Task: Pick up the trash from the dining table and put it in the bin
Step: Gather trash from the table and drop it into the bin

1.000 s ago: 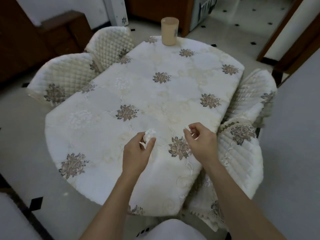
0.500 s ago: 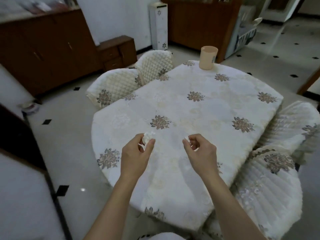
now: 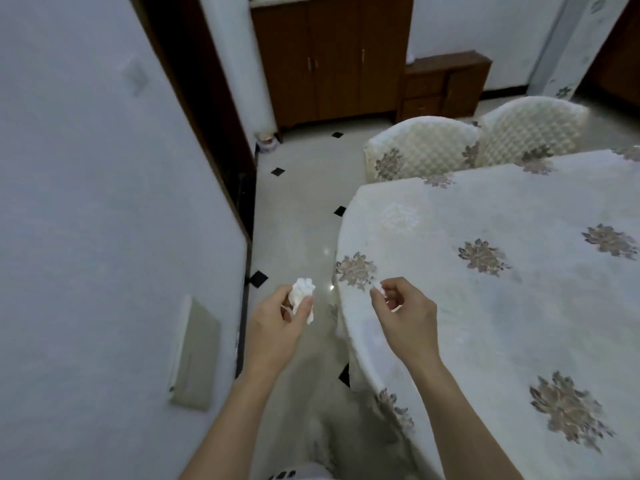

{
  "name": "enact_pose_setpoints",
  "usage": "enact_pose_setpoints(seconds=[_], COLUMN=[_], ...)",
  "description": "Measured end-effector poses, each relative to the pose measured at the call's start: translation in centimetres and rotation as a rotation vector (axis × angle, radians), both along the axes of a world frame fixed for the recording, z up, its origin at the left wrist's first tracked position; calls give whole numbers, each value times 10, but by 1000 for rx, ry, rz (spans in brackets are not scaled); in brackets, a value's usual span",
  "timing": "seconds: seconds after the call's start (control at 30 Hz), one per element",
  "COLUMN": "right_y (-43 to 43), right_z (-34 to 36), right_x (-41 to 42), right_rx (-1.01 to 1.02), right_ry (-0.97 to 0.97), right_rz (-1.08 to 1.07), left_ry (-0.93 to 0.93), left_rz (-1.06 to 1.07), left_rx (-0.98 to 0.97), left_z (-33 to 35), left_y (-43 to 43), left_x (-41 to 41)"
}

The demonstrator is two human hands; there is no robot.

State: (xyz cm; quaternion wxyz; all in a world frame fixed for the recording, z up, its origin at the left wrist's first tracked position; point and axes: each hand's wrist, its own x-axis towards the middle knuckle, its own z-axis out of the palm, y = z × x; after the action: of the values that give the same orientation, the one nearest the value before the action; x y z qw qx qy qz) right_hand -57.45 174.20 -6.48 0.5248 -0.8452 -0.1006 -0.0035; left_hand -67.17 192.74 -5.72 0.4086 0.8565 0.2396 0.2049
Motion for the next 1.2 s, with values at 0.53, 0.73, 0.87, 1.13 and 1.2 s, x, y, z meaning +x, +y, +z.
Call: enact_pose_setpoints(seconds=[0.53,0.73,0.87,1.13,1.2], right_y=[192,294,353,414,425], right_z=[-21,-9,1,-13,-16], right_x=[57,123,154,205,225], right_rx=[-68,-100,-89,-73,-78], right_ry=[-30,-63,-64,-28,-19], right_rz=[229,243,204,191,186], left_ry=[-6,-35,-54,-28,-12], left_rz=[268,242,181,122,103], left_rx=[-84,-75,-56,-80,-71], left_z=[-19,-12,-3,-15,-21], left_y=[164,268,326,395,409], left_x=[24,88,121,190,210])
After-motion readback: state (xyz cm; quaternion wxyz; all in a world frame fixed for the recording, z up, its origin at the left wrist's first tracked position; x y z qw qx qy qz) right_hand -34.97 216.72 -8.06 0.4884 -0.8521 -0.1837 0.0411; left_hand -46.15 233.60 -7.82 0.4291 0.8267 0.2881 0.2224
